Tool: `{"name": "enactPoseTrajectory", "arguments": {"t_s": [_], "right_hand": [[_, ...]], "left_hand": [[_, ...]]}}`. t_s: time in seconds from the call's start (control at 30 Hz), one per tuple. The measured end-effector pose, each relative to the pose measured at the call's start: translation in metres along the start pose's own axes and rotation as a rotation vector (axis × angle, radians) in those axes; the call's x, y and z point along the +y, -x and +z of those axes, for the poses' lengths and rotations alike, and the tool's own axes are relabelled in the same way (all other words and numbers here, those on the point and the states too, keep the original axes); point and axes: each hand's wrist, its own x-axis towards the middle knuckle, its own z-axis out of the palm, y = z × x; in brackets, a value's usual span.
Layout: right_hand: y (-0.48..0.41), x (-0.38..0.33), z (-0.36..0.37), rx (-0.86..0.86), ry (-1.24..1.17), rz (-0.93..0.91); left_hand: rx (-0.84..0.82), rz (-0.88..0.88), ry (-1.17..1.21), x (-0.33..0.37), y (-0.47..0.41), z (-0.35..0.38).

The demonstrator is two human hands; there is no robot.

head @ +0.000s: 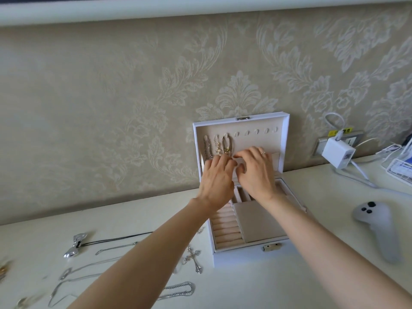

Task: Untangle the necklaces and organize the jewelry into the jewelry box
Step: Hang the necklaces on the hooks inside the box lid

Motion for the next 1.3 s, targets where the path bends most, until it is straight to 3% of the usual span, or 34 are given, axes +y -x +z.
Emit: {"name": "enactPoseTrajectory", "arguments": {"t_s": [0.2, 0.37, 0.5, 0.67, 0.9, 1.0, 1.17, 1.3], "right_hand": [[0.012, -0.052, -0.013, -0.067, -0.286, -0.036], [0.022, -0.088, -0.003, -0.317, -0.364, -0.15], [0.035, -0.116, 0.018, -0.549, -0.234, -0.305], [0.047, -0.136, 0.034, -0.831, 0.308, -0.38], [0.042, -0.134, 0.037, -1.005, 0.288, -0.263], [0.043, -0.135, 0.039, -0.997, 0.155, -0.153], [0.039, -0.133, 0.039, -0.904, -0.374, 0.233], [0.034, -0.134, 0.034, -0.815, -0.793, 0.485]], "left_hand": [[-0.087, -0.097, 0.159, -0.03, 0.03, -0.039], [-0.242, -0.403, 0.23, -0.079, 0.075, -0.062], [-0.48, -0.47, 0.185, -0.103, 0.109, -0.067], [-0.582, -0.48, 0.194, -0.111, 0.134, -0.058], [-0.612, -0.477, 0.185, -0.109, 0.139, -0.05], [-0.614, -0.462, 0.174, -0.105, 0.136, -0.047], [-0.606, -0.411, 0.047, -0.099, 0.13, -0.046], [-0.523, -0.531, 0.081, -0.097, 0.125, -0.048]]}}
